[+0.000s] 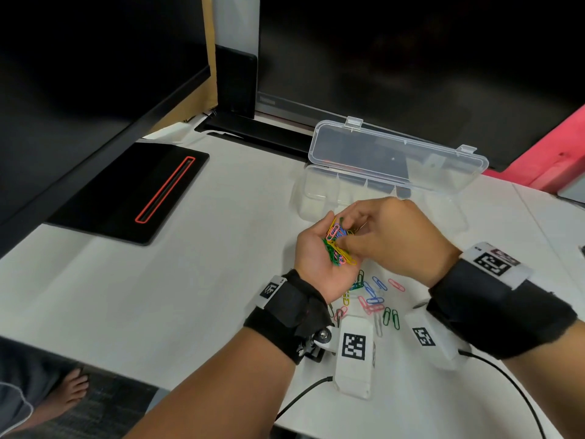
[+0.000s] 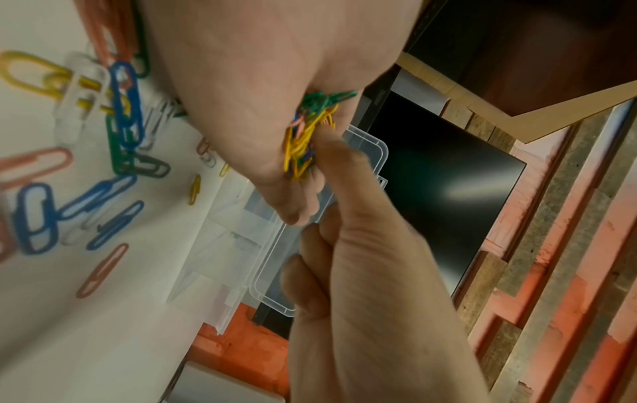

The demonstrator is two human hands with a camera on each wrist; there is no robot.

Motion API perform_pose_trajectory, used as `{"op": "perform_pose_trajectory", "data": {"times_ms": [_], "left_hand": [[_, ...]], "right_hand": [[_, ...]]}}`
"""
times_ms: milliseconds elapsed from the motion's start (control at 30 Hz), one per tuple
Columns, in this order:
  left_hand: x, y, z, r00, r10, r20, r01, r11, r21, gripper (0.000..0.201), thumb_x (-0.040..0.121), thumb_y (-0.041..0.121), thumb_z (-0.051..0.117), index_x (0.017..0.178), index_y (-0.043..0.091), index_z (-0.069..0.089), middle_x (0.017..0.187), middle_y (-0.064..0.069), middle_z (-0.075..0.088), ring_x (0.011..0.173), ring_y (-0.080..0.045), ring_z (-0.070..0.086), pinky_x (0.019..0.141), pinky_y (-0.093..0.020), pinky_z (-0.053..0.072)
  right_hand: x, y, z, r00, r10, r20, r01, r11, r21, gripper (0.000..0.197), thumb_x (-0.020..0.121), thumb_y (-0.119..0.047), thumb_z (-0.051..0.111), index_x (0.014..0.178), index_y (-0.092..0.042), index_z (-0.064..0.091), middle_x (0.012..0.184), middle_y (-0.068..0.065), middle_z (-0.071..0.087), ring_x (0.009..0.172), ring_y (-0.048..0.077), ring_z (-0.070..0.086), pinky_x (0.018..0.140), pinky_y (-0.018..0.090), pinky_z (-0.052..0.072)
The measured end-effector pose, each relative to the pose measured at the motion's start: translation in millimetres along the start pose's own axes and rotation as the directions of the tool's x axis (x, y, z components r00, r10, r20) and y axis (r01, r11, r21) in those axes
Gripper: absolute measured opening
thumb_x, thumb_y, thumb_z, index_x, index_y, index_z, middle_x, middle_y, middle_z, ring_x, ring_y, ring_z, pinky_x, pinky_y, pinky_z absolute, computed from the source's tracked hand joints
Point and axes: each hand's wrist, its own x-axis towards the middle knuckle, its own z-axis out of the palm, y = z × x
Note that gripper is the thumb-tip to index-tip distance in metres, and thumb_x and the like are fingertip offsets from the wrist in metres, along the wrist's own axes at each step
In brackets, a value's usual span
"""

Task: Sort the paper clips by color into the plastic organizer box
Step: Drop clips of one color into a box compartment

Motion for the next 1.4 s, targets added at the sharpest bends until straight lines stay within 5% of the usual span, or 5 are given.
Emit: {"op": "perform_pose_trajectory", "data": {"times_ms": [467, 633, 800, 1200, 1400], "left_hand": [[-4.3, 1.4, 7.9, 1.0, 0.029, -0.005, -0.029, 0.999, -0.026, 0.043, 0.102, 0.023, 0.031, 0.12, -0.006, 0.058, 0.127, -0.026, 0.058, 0.119, -0.036, 0.053, 0.108, -0.045, 0.038], [-1.6, 2.5, 6.8, 1.0, 0.026, 0.007, -0.026, 1.0, -0.002, 0.046, 0.103, 0.026, 0.03, 0.13, -0.005, 0.051, 0.129, -0.025, 0.059, 0.112, -0.033, 0.061, 0.093, -0.039, 0.051], [-3.2, 3.0, 7.3, 1.0, 0.013, 0.018, -0.014, 1.0, 0.008, 0.045, 0.103, 0.026, 0.029, 0.125, -0.004, 0.055, 0.121, -0.023, 0.064, 0.102, -0.032, 0.068, 0.086, -0.038, 0.055], [-1.2, -0.9, 3.7, 0.999, 0.051, -0.005, -0.051, 0.998, -0.04, 0.047, 0.103, 0.025, 0.029, 0.136, -0.004, 0.047, 0.121, -0.018, 0.061, 0.115, -0.03, 0.056, 0.11, -0.041, 0.036], [-3.4, 1.4, 2.6, 1.0, 0.021, 0.017, -0.021, 1.0, 0.017, 0.047, 0.103, 0.028, 0.029, 0.137, 0.001, 0.047, 0.116, -0.019, 0.065, 0.108, -0.03, 0.059, 0.098, -0.037, 0.042]], "right_hand": [[-0.5, 0.7, -6.6, 0.968, 0.232, 0.093, -0.247, 0.835, 0.493, 0.016, 0.085, -0.009, 0.063, 0.072, -0.012, 0.071, 0.052, -0.005, 0.059, 0.035, 0.003, 0.038, 0.034, 0.017, 0.028], [1.8, 14.5, -17.7, 0.912, 0.208, 0.354, -0.403, 0.285, 0.87, 0.014, 0.076, -0.016, 0.033, 0.064, -0.019, 0.038, 0.056, -0.003, 0.014, 0.044, 0.012, 0.006, 0.042, 0.018, 0.006], [2.0, 25.8, -22.4, 0.909, 0.165, 0.383, -0.386, -0.014, 0.923, 0.022, 0.079, -0.026, 0.037, 0.06, -0.017, 0.037, 0.048, -0.004, 0.024, 0.035, 0.01, 0.018, 0.04, 0.02, 0.01], [-1.8, -0.6, -13.8, 0.998, 0.06, -0.029, -0.052, 0.971, 0.233, 0.027, 0.095, -0.013, 0.048, 0.081, -0.017, 0.07, 0.049, -0.023, 0.06, 0.05, -0.003, 0.055, 0.05, 0.014, 0.038], [0.2, -1.6, -0.8, 0.996, 0.061, -0.061, -0.072, 0.978, -0.197, 0.007, 0.078, -0.035, 0.07, 0.073, -0.032, 0.071, 0.071, -0.008, 0.065, 0.073, 0.016, 0.061, 0.065, 0.028, 0.049]]}}
